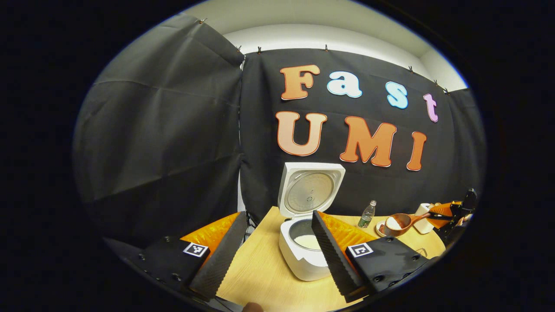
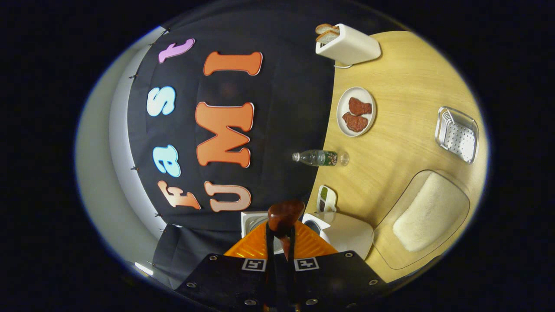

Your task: Close the left gripper, press the button to open the rice cooker; take a wooden spoon from the chopstick holder with the right hand, scoop a spoonful of rice and pour it into the rice cooker, then put the wooden spoon back into the chopstick holder.

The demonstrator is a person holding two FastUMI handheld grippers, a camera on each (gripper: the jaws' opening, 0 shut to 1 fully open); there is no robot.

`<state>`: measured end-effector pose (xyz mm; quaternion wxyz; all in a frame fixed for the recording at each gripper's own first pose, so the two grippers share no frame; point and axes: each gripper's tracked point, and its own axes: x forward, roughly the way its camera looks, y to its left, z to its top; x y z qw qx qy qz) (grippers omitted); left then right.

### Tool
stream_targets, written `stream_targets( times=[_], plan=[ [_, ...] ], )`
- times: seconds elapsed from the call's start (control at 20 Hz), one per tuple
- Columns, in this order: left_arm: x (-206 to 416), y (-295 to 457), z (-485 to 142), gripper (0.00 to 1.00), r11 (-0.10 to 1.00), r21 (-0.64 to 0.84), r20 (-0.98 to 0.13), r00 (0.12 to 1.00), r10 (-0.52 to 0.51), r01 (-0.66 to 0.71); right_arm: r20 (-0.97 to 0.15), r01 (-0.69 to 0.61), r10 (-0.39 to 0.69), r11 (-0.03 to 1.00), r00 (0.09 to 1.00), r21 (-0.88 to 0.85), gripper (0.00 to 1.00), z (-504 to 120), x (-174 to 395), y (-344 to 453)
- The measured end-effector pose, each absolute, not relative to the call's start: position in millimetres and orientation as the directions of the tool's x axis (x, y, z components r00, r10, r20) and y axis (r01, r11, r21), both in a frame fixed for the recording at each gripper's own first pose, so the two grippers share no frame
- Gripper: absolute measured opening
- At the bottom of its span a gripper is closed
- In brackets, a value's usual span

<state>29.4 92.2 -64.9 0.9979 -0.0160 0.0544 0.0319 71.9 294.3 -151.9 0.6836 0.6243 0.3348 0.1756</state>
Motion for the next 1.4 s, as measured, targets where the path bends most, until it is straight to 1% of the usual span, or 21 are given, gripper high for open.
stream_targets(
  times=[0.15, 0.45, 0.65, 1.0, 1.4],
  plan=[
    [23.6, 99.8, -65.9, 1.0, 0.997, -0.032, -0.106, 0.992, 0.07, -0.074, -0.248, 0.146, 0.676, 0.204, 0.694, 0.968, 0.09, -148.5, 86.6, 331.4],
    [16.0, 113.8, -73.9, 1.0, 0.994, -0.051, -0.126, 0.988, 0.085, -0.092, -0.257, 0.103, 0.697, 0.256, 0.67, 0.961, 0.09, -133.2, 111.8, 392.0],
    [11.8, 128.1, -80.2, 1.0, 0.992, -0.05, -0.148, 0.983, 0.108, -0.117, -0.267, 0.016, 0.682, 0.351, 0.681, 0.936, 0.09, -123.9, 126.9, 424.1],
    [5.8, 149.3, -81.2, 1.0, 0.987, -0.04, -0.147, 0.978, 0.15, -0.157, -0.272, -0.151, 0.66, 0.509, 0.7, 0.847, 0.09, -111.6, 134.2, 455.9],
    [3.7, 151.8, -81.1, 1.0, 0.986, -0.038, -0.145, 0.977, 0.157, -0.164, -0.261, -0.278, 0.64, 0.615, 0.723, 0.738, 0.09, -100.6, 137.7, 464.0]
  ],
)
